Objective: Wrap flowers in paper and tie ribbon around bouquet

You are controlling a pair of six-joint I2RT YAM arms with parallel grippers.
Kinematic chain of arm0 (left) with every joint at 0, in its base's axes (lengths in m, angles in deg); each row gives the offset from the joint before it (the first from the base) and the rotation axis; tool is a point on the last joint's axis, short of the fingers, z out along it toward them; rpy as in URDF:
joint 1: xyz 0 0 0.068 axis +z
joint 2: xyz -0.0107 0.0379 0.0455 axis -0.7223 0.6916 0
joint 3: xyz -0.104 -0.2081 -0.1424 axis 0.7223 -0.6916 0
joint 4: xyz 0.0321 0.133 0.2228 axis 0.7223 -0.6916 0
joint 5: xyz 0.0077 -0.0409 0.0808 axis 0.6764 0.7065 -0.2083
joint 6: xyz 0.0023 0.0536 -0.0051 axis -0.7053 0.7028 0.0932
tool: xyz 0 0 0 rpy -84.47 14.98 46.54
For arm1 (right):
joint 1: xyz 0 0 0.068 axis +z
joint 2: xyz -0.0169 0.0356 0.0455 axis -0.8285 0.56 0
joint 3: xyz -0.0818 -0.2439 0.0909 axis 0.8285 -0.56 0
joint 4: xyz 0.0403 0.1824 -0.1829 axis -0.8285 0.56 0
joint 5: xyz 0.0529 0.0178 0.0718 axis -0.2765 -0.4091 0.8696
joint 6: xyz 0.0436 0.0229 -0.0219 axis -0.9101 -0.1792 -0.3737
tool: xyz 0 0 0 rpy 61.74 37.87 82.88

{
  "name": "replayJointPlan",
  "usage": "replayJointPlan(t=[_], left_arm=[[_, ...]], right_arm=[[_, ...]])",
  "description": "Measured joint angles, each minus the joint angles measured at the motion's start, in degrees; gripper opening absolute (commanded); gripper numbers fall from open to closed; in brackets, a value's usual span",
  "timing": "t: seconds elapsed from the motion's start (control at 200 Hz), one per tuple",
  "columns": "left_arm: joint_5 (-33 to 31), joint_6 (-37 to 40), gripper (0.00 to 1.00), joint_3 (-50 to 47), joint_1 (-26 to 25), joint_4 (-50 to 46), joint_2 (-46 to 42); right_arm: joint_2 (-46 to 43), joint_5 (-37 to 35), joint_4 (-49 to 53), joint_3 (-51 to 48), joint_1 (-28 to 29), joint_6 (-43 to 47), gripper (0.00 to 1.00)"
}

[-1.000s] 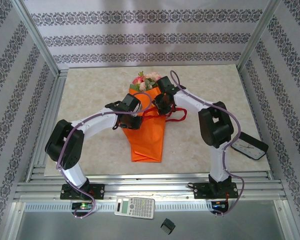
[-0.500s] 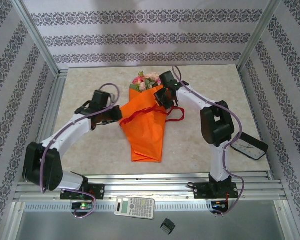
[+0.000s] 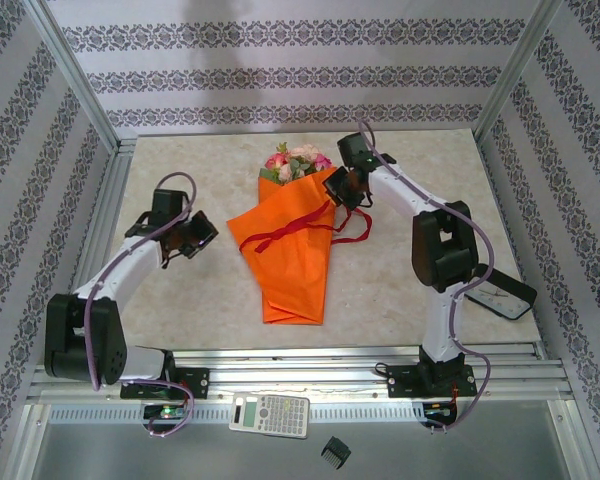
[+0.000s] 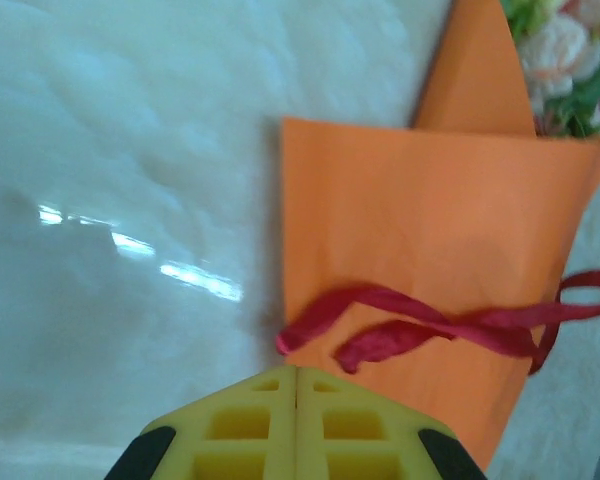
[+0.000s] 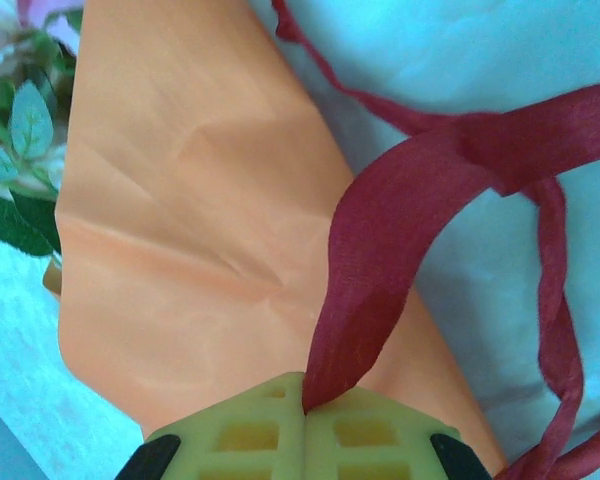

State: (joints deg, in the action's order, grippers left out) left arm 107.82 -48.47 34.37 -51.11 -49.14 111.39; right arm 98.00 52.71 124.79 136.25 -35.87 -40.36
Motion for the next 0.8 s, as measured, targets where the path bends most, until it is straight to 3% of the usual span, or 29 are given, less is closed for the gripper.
replayJointPlan(t=[0.19, 0.36, 0.604, 0.799], left_arm=[[2.0, 1.7, 0.25, 1.5, -7.6, 0.6, 1.7], [1.6, 6.9, 0.36, 3.5, -12.9, -2.1, 4.6], [-2.6, 19.7, 0.45, 9.5, -19.5, -7.9, 13.7], [-8.7, 25.6, 0.51, 14.3, -21.0, -10.5, 18.8]], right_arm=[[3.0, 1.4, 0.3, 4.0, 2.3, 0.4, 0.00], [4.6, 2.1, 0.7, 5.4, 3.8, 1.1, 0.00], [5.6, 2.7, 2.1, 5.5, 4.5, 1.1, 0.00], [5.6, 2.8, 2.1, 5.5, 4.5, 1.1, 0.00]])
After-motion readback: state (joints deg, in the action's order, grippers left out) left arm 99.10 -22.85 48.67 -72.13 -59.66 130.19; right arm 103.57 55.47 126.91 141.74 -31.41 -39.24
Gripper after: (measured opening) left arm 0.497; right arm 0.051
